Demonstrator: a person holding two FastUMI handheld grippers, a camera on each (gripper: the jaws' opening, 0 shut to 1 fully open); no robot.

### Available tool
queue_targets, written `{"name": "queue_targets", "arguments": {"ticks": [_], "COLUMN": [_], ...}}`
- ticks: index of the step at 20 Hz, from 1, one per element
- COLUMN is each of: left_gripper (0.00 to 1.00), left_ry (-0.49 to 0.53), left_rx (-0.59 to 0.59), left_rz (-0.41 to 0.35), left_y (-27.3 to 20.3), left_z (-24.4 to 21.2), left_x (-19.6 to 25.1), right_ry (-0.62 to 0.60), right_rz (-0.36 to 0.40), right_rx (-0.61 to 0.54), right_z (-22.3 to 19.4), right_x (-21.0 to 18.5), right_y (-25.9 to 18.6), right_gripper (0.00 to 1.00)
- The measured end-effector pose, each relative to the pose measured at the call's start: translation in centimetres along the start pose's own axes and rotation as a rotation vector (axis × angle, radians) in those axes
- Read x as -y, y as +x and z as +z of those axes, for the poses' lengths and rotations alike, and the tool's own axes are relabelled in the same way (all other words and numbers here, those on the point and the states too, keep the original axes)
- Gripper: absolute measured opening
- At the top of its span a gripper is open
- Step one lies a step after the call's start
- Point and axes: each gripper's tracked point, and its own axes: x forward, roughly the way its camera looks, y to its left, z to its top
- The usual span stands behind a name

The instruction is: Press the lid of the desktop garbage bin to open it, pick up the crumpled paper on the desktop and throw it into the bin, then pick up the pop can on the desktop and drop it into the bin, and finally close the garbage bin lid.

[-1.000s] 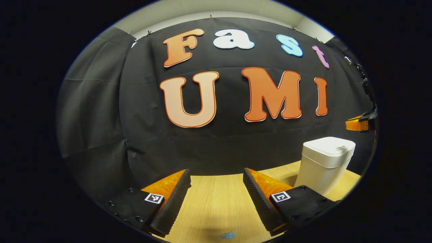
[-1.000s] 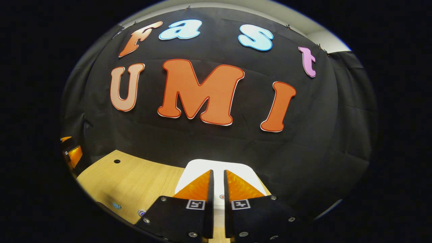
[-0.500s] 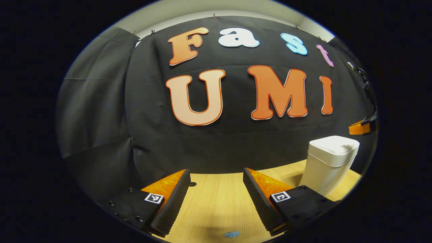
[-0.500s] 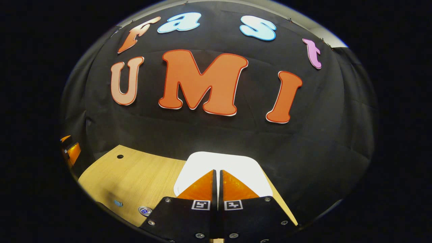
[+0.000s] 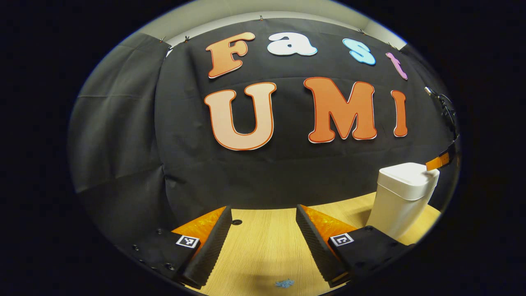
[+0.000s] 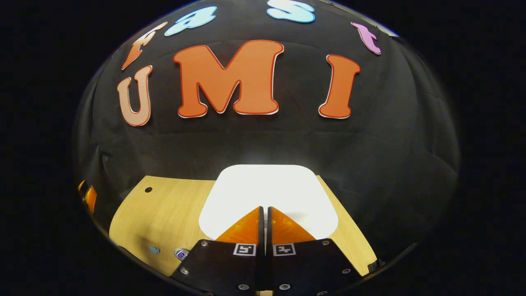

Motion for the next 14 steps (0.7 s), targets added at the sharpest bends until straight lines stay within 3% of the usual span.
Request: {"name": "queue_targets", "arguments": {"ticks": [10, 14], "left_gripper": [1.0, 0.99], "left_ry": [0.008, 0.025], "left_rx": [-0.003, 0.02], "left_rz": [-0.012, -0.02], "left_y": [0.2, 0.0], "left_z": [-0.1, 0.5], "left_x": [0.7, 0.8], "right_ry": [0.015, -0.008], "right_rz": [-0.014, -0.014], "right_rx": [-0.095, -0.028], "right_z": [-0.8, 0.2], "right_x": [0.2, 0.1], "right_y": [0.0, 0.0], "right_gripper": [0.01, 0.01]}}
